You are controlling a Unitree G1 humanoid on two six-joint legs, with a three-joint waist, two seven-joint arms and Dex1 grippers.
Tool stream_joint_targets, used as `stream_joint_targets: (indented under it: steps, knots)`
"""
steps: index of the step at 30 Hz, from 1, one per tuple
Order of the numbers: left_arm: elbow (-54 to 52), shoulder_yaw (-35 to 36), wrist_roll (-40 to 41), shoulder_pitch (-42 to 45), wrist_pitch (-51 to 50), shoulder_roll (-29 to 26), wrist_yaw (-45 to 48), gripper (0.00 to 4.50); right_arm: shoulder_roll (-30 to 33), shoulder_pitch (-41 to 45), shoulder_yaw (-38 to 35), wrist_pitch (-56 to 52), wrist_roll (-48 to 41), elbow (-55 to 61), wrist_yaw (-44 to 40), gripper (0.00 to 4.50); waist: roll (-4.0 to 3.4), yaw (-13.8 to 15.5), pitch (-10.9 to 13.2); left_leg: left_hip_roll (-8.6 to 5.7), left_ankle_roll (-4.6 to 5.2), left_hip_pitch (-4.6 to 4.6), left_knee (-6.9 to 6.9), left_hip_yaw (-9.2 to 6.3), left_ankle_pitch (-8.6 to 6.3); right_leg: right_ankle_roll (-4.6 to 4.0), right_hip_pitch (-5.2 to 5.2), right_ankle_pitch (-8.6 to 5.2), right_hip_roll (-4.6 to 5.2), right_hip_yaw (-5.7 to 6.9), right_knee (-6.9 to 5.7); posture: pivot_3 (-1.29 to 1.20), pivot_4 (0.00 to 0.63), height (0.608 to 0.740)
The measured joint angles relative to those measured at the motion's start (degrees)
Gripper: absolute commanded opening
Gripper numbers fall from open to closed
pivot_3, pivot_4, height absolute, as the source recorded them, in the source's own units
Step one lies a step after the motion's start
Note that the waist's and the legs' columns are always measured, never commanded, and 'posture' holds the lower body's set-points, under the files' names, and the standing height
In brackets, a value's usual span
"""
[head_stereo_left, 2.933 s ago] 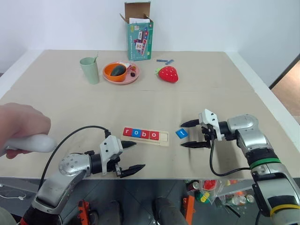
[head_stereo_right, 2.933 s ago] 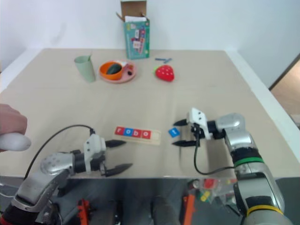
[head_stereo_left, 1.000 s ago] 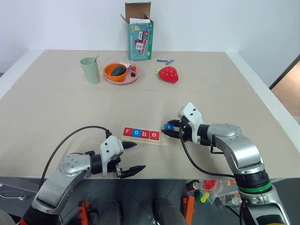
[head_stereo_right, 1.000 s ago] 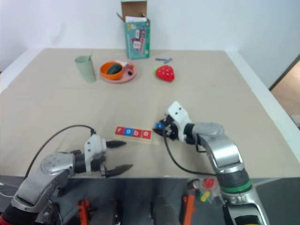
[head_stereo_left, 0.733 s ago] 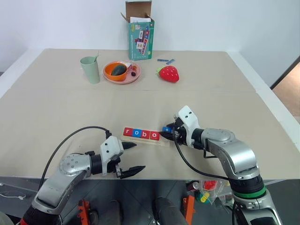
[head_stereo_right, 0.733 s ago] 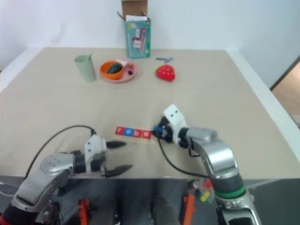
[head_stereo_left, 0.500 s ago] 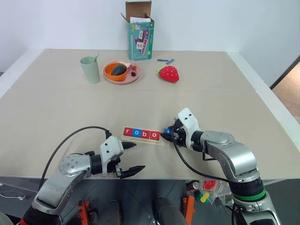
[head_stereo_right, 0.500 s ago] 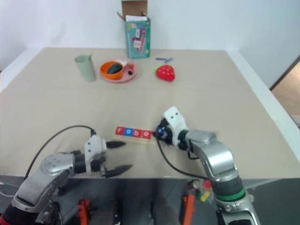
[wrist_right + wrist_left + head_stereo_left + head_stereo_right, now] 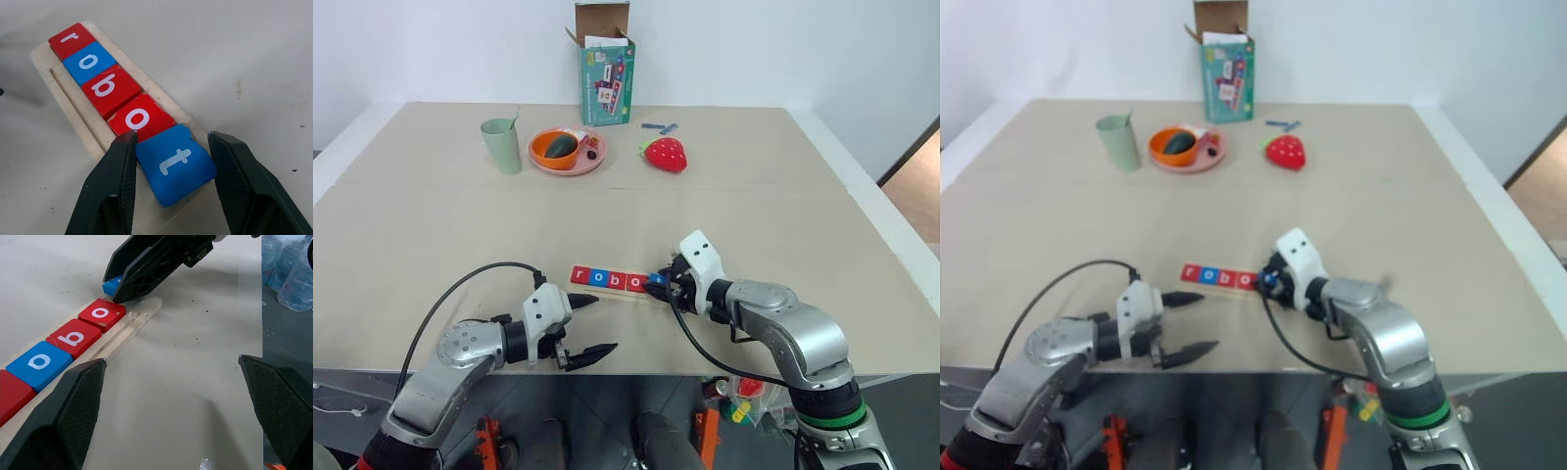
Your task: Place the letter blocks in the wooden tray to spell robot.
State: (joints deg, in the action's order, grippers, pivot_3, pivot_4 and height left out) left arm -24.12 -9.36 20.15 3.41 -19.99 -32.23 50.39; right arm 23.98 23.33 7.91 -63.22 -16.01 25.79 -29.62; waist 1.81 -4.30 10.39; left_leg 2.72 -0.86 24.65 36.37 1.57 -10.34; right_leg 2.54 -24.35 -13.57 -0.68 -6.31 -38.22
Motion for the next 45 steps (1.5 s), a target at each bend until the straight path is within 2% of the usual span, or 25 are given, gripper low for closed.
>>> stream_joint_targets:
  steps: [45]
  knots:
    - [0.04,-0.02,-0.01,0.58,-0.13,-0.30,0.06,4.50,0.12,-1.96,1.91,7.54,0.22,-2.56,1.06,1.69,0.00,-0.01,0.00,0.01,0.00,0.02,0.00,0.00,0.00,-0.01,-0.01,-0.01,0.00,0.00,0.04,0.00,0.150,0.740]
